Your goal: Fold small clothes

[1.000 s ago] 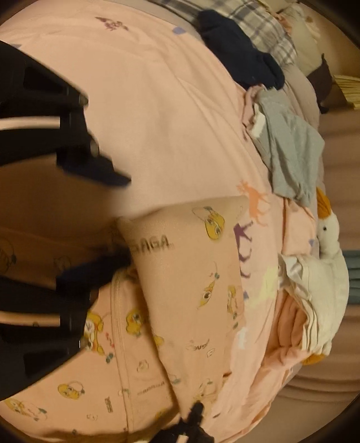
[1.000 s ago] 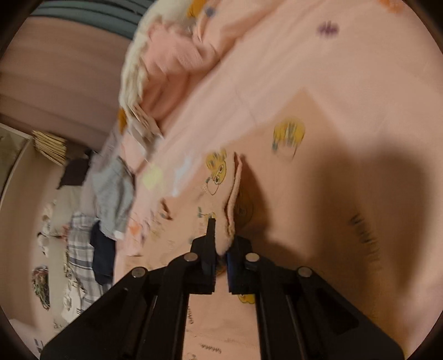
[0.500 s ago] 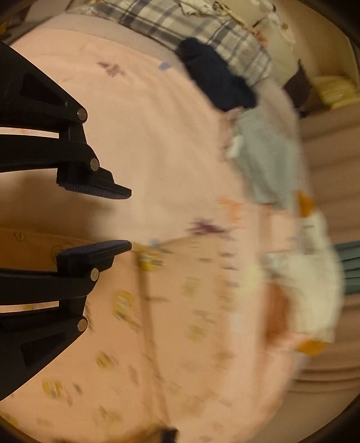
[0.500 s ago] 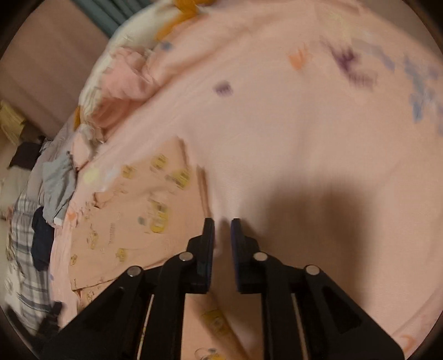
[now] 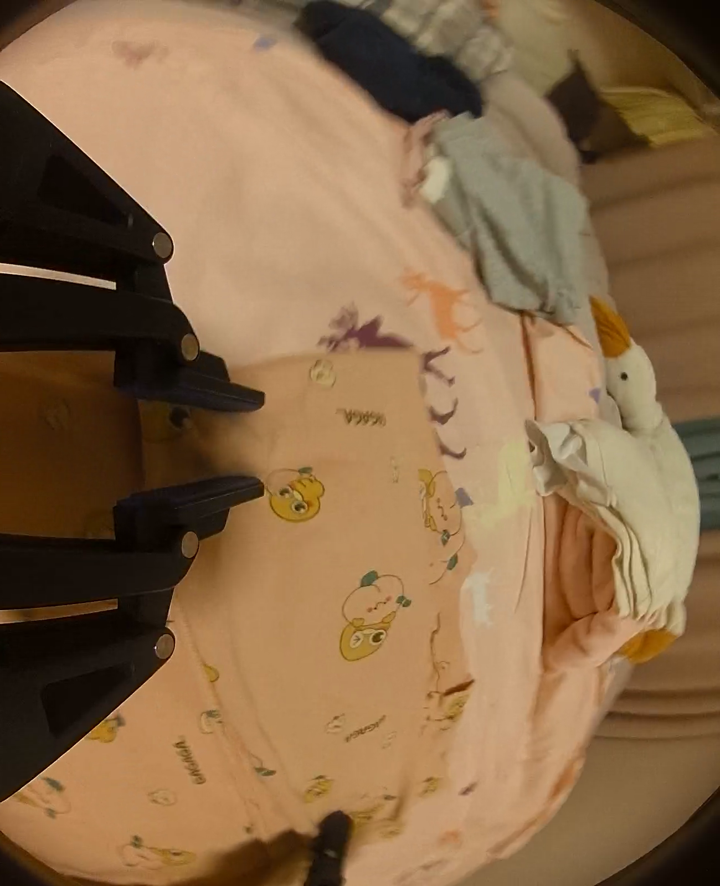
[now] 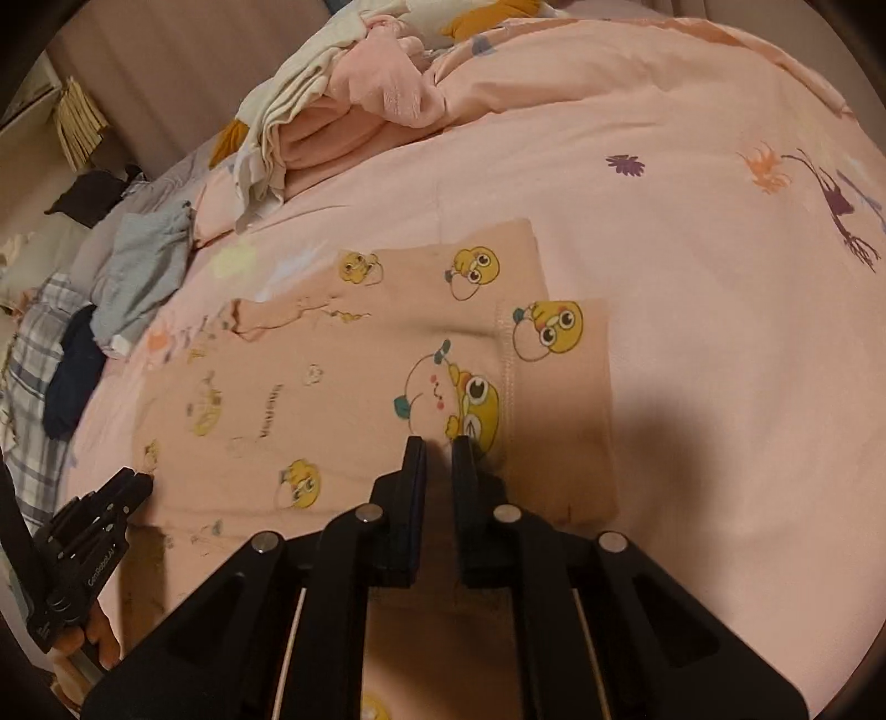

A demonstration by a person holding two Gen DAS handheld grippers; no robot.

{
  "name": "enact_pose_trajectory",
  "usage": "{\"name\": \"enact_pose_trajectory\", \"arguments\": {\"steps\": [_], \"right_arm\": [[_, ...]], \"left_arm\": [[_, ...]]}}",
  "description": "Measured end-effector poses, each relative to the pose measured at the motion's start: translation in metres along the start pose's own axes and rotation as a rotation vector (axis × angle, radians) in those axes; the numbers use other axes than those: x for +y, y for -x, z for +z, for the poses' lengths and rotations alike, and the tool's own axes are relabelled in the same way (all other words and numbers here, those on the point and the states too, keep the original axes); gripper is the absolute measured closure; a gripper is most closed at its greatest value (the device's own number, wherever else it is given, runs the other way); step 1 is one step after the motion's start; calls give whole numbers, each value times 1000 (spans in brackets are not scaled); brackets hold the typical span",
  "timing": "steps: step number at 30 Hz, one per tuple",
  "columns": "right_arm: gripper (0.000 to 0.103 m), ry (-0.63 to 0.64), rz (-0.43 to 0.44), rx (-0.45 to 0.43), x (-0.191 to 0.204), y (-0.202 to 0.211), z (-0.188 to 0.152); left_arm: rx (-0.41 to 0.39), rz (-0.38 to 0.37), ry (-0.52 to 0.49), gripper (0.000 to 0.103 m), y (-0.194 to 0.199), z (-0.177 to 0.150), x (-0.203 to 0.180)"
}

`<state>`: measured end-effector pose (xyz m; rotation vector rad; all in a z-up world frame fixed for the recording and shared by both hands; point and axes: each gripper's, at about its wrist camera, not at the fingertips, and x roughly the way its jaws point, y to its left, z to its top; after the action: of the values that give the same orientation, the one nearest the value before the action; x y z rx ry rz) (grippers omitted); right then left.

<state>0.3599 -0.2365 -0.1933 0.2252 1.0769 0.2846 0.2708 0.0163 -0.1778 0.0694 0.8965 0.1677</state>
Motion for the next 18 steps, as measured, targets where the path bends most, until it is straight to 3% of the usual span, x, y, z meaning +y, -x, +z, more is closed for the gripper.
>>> {"name": "enact_pose_trajectory", "arguments": {"steps": [1,3,5,7,8,10,13,15,17,18], "right_arm": [[87,-23,27,14,-1,3,2],[87,-19,83,13,5,13,2],[88,13,86,19,12,13,-4],[92,-19,67,91,6,-2,-20],[93,-40,85,73,4,-1,-23],[87,-95,122,86,-6,21,-29],[74,-41,152,134,-4,70,-35],[45,40,143,69,-3,134,-54],[30,68,131,43,-7,174,-78],[29,74,143,46,-12,187,-90]], "left_arm": [[-30,-9,27,75,10,3,4],[-123,-98,117,75,32,5,16],[-47,-120,111,75,24,5,16],[75,-90,109,75,4,-5,12],[101,-84,114,76,-2,-11,12],[126,-128,159,80,2,-25,19],[113,-232,204,80,47,-34,38],[38,-319,276,70,97,-50,62],[6,-362,351,35,131,-69,83],[5,-389,388,29,144,-84,93]]}}
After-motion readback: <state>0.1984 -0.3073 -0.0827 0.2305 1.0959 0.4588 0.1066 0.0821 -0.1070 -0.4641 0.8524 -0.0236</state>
